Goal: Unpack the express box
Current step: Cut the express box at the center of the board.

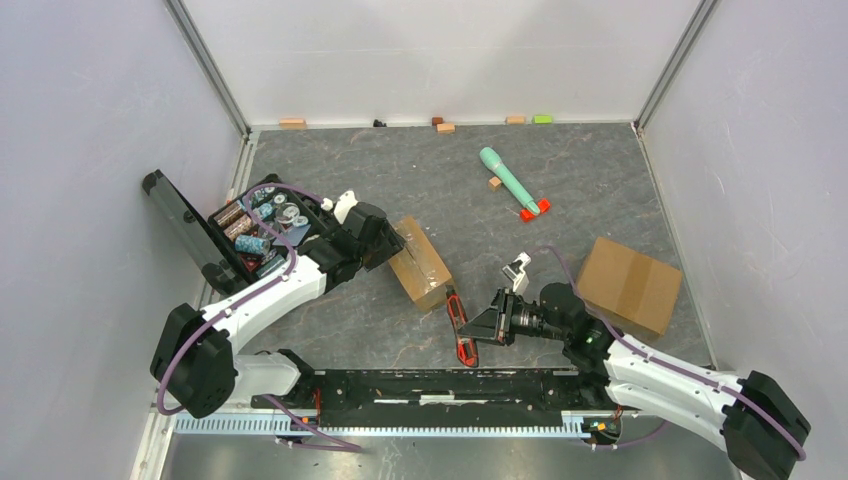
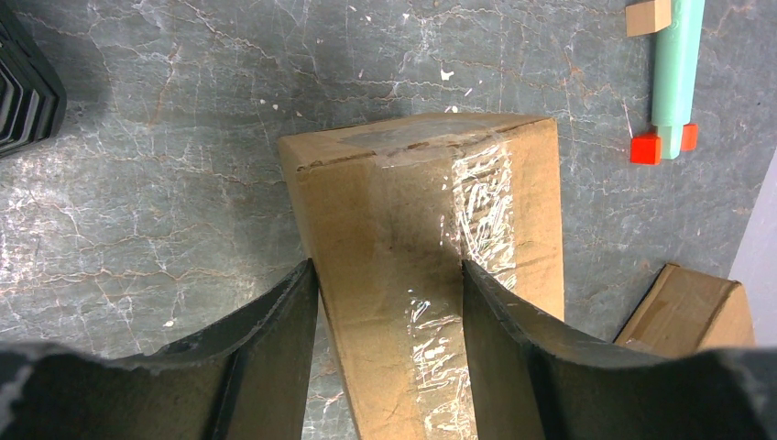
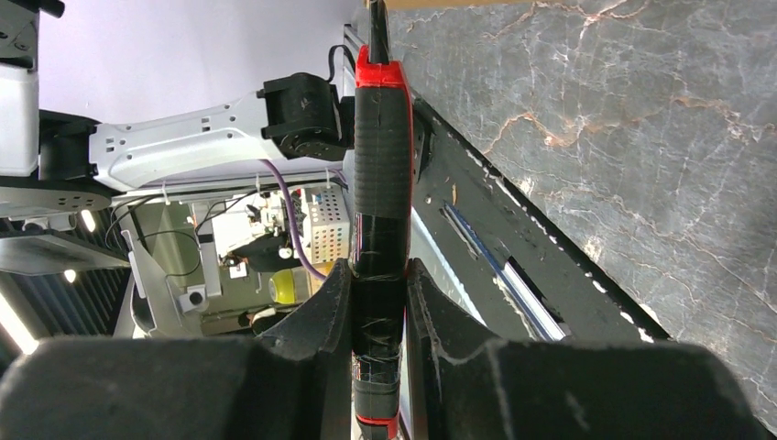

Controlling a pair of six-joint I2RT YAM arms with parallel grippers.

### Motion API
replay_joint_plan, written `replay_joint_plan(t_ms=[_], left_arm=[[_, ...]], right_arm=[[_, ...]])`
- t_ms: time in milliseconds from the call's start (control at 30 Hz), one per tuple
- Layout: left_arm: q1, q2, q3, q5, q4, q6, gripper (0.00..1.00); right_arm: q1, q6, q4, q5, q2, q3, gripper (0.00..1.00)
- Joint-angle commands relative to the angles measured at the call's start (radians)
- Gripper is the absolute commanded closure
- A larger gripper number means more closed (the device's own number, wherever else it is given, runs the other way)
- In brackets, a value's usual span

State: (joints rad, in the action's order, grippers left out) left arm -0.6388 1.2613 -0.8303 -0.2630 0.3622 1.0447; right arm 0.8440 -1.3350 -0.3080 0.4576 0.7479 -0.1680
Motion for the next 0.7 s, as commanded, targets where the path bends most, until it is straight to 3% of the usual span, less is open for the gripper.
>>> replay_joint_plan(t_ms=[0, 667], left_arm=[[-0.007, 0.029, 0.021, 0.067, 0.086, -0.012, 0.63], [-0.008, 0.023, 0.029, 0.070, 0.087, -0.014, 0.63]], right_arm=[[0.005, -0.010, -0.021, -0.021, -0.013, 0.010, 1.00], [0.005, -0.007, -0.046, -0.032, -0.002, -0.020, 1.00]])
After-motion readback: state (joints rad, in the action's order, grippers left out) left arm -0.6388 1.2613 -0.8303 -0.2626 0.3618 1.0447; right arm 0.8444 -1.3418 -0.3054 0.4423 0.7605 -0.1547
